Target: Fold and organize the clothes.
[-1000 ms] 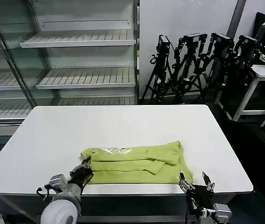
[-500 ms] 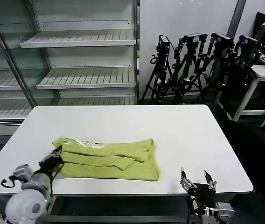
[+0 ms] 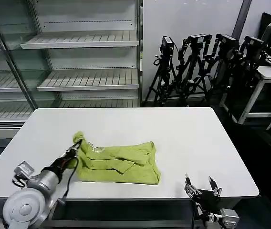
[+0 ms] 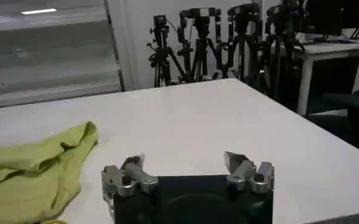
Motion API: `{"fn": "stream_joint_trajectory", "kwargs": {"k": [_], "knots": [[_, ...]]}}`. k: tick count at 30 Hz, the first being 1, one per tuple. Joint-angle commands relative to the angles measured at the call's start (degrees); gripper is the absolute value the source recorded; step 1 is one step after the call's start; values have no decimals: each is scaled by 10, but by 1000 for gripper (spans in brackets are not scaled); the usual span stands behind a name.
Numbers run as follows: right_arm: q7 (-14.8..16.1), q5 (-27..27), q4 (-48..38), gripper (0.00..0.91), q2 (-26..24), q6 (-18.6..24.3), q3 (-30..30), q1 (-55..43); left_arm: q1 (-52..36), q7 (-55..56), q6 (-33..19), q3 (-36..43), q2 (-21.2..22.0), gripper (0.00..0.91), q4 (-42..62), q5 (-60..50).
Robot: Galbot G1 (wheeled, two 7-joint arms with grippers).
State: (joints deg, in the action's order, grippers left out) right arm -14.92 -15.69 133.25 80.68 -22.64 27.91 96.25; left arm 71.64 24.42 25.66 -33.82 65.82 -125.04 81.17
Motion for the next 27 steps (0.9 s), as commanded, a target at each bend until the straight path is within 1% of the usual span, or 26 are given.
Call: {"fn": "stream_joint_trajectory", "kwargs": {"k": [1, 5, 10, 19, 21, 22, 23, 24, 27], "knots": [[0, 1, 0, 907, 5, 1, 3, 5, -44, 1, -9, 139, 70, 40, -9, 42], [1, 0, 2, 907, 5, 2, 6, 6, -58, 3, -20, 193, 81, 40, 22, -14], [2, -2, 2, 907, 0, 2, 12, 8, -79, 5, -25, 230, 100, 40, 60, -65], [1, -2, -2, 907, 3, 2, 5, 3, -89, 9, -31, 255, 121, 40, 90, -109], [0, 0, -3, 907, 5, 2, 0, 2, -89, 9, -32, 259, 127, 50, 94, -121], [0, 1, -3, 907, 6, 2, -1, 2, -89, 12, -32, 261, 129, 71, 96, -124], [0, 2, -3, 907, 5, 1, -3, 2, -90, 23, -33, 264, 133, 605, 100, -138], [0, 4, -4, 907, 5, 2, -5, 3, -93, 18, -35, 267, 138, 907, 112, -149], [-1, 7, -4, 907, 6, 2, -8, 4, -95, 15, -37, 270, 148, 907, 122, -159]]}}
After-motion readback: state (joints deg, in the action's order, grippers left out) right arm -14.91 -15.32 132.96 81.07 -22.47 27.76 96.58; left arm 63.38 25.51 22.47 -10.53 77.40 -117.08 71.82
